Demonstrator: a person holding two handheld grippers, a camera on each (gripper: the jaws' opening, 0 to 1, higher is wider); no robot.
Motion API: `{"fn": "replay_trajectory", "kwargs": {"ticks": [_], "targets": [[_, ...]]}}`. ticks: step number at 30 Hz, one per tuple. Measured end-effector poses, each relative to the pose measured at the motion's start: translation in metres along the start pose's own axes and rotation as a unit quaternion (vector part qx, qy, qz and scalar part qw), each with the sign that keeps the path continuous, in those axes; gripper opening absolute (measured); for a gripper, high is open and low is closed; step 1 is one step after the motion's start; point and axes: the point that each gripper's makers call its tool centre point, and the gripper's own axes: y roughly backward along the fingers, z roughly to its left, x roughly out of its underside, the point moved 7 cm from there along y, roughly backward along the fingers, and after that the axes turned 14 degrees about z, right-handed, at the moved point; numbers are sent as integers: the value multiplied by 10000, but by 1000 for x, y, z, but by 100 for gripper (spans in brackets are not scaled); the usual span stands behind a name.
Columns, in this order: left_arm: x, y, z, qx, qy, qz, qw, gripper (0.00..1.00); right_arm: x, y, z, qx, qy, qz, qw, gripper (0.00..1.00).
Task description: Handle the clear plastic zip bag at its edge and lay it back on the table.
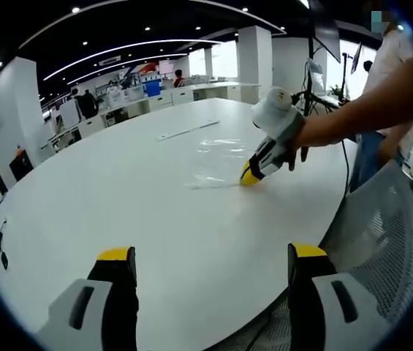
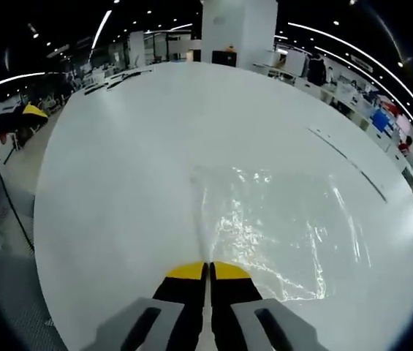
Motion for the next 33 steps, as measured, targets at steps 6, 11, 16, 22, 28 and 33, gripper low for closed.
{"fn": "replay_trajectory", "kwargs": {"ticks": [6,11,16,22,28,33], "targets": [[-2,-1,-2,22,-56,-5,10000,83,3,1,5,-67,394,71,9992,0],[-1,-2,-2,40,-56,10,10000,83,5,3,11,-174,643,35,9978,0],[1,-3,-2,62,-104,49,9999,83,9,6,18,-310,887,-70,9956,0],[2,-5,-1,92,-104,80,9999,83,9,16,21,-366,1092,-176,9932,0],[1,-8,-2,118,-194,121,9997,82,11,22,21,-459,1169,-300,9916,0],[-1,-10,-2,132,-223,118,9996,82,13,28,19,-497,1154,-341,9915,0]]}}
